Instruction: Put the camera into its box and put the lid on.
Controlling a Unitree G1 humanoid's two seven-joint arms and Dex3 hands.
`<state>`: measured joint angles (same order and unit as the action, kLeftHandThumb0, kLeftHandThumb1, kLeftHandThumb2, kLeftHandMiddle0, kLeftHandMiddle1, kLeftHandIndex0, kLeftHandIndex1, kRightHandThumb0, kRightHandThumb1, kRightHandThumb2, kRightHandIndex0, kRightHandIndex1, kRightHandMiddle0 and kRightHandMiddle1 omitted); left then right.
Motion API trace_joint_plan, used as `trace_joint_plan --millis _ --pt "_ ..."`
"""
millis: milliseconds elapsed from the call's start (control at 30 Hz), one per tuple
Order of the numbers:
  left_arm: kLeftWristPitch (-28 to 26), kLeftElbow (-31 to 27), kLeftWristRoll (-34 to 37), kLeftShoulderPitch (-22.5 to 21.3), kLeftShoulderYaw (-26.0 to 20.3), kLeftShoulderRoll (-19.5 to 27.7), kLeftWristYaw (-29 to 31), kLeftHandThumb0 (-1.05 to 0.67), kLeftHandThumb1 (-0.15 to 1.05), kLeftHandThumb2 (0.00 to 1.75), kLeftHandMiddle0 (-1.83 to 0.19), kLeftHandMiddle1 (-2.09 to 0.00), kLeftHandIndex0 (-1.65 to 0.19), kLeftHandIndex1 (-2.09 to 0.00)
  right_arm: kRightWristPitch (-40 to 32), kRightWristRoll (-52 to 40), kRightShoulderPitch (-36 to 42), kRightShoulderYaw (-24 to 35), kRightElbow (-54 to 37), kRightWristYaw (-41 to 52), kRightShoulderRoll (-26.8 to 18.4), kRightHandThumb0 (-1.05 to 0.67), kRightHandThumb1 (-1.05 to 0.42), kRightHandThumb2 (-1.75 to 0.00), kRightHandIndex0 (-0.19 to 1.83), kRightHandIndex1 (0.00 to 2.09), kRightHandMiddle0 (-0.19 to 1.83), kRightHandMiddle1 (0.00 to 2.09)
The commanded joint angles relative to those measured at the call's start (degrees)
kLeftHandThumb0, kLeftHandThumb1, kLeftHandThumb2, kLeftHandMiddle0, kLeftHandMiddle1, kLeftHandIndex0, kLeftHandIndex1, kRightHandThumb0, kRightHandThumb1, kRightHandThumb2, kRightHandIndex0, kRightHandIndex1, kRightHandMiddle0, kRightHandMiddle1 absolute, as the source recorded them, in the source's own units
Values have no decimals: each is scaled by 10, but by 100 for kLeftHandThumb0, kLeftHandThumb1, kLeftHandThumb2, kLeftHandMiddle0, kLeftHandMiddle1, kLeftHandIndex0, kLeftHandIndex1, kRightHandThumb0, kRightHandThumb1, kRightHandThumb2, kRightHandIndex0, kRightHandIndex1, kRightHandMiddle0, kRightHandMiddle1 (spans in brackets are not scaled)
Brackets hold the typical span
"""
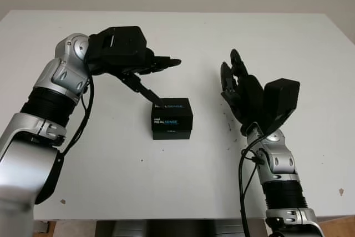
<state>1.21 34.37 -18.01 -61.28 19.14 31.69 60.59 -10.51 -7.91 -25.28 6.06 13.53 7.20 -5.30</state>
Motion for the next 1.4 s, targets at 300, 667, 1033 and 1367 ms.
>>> trace_joint_plan --millis 300,667,1033,1367 --pt "-13 -86 -23 34 3 11 -25 -98 89 6 9 -6 11 -5 -1 -6 -1 3 -2 -3 2 -58 -105 -57 -15 6 -14 6" --pt "-56 -115 -68 51 22 11 -40 -103 104 9 19 0 16 -3 2 -6 1 3 -2 1 0 -58 -105 -57 -15 5 -14 6" --pt "-47 -111 -75 60 34 13 -41 -105 105 16 14 -5 15 -5 11 -7 -2 5 5 2 0 -56 -105 -58 -14 6 -13 6" --pt "-44 -115 -92 65 53 11 -23 -105 105 20 9 -6 13 -6 4 -5 -2 3 -4 -4 1 -57 -105 -57 -14 6 -13 6"
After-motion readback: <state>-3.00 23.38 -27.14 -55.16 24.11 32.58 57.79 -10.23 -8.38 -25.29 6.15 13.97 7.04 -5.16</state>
